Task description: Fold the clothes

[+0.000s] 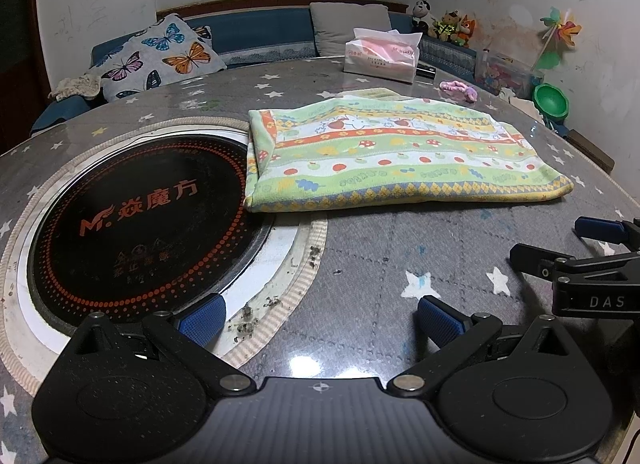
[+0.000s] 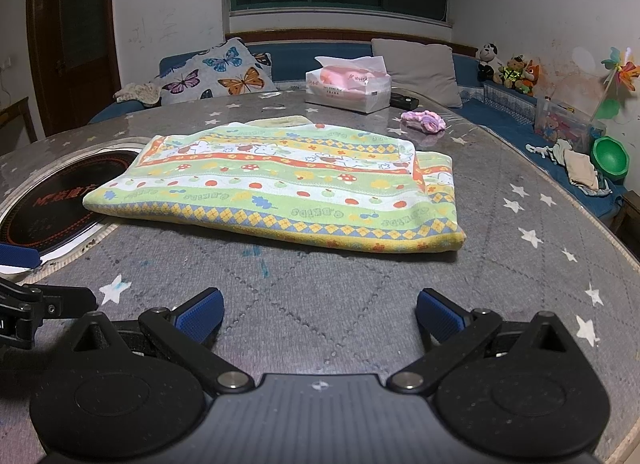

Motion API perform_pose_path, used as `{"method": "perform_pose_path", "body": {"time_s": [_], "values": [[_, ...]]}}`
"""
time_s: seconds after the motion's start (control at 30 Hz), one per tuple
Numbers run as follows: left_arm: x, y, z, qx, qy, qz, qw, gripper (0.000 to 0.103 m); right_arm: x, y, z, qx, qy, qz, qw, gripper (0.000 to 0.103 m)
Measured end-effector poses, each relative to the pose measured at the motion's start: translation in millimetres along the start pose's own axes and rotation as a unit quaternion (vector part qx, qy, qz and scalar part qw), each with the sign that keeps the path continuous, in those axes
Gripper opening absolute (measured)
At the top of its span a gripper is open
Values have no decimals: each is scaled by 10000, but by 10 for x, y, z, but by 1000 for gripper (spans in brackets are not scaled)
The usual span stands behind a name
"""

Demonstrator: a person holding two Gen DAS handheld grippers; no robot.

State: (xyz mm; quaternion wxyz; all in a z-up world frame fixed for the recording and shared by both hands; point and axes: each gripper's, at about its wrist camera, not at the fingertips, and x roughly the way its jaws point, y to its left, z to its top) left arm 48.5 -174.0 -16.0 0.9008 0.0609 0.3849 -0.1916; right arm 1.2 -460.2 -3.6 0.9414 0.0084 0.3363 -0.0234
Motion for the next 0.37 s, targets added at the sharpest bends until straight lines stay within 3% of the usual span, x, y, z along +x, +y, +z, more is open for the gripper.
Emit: {"method": "perform_pose_path", "body": {"time_s": [0.37], "values": [[14, 13, 21, -22, 41, -31, 10000, 103, 25, 5, 26, -16, 46, 11, 10000, 103]]}}
